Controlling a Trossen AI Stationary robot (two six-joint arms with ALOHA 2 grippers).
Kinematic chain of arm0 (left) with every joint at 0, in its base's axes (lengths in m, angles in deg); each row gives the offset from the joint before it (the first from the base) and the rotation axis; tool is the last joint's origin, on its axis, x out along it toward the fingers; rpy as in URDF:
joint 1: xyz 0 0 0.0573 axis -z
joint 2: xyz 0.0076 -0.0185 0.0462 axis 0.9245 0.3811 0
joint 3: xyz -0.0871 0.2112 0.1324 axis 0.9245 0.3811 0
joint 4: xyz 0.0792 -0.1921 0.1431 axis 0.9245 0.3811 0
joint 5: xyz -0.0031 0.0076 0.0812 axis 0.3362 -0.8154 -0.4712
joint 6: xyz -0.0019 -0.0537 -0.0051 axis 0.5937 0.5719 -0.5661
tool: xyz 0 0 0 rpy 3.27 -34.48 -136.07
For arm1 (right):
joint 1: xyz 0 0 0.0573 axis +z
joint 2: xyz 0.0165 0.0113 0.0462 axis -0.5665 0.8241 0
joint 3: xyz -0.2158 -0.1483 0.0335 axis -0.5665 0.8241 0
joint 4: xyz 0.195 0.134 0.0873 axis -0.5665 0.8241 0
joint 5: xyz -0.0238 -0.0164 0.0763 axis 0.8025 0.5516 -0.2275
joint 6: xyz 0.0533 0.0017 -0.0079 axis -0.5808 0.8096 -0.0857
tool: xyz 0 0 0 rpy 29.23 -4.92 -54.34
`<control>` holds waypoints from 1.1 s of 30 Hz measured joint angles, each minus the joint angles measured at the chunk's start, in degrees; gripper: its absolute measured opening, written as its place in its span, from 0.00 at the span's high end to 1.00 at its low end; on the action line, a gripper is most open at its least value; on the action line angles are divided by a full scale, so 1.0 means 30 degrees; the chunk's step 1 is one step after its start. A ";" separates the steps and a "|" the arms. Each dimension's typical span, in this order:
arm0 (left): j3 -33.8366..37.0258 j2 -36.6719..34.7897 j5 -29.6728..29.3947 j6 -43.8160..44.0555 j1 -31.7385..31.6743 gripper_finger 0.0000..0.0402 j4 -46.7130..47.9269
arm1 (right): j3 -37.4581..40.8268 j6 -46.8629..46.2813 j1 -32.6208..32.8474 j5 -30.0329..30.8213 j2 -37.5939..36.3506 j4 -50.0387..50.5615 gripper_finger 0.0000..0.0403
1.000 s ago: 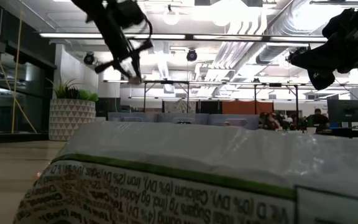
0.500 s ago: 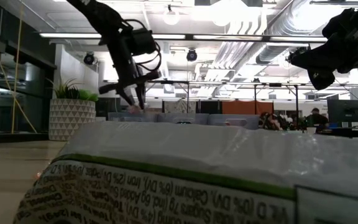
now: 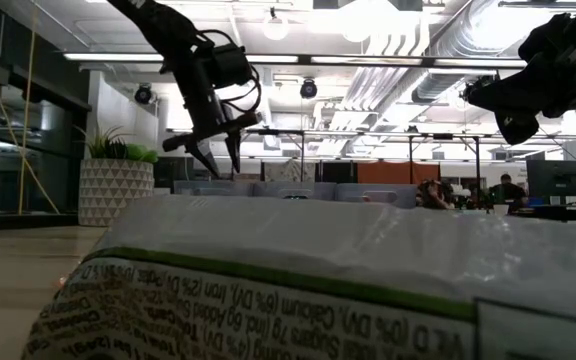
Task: Pick and place Granola Bars by type
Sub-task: Put the orange granola bar into the center black bin
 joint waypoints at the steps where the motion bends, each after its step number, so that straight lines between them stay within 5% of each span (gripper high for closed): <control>1: 0.0000 -0.0065 0.0050 -0.0007 0.0000 0.53 0.0011 | -0.0001 0.0002 -0.0001 0.0001 0.0000 0.0000 1.00; 11: 0.0000 -0.2325 0.1295 -0.3244 0.0015 0.53 -0.0005 | 0.0000 -0.0002 0.0000 0.0005 0.0000 0.0000 1.00; 21: 0.0000 -0.5996 0.5206 -0.6609 0.0543 0.53 -0.0206 | 0.0000 -0.0002 -0.0002 0.0005 0.0000 0.0000 1.00; 33: -0.0012 -0.8094 0.6283 -1.1025 0.6598 0.53 0.0289 | -0.0006 -0.0002 -0.0006 0.0005 0.0000 0.0000 1.00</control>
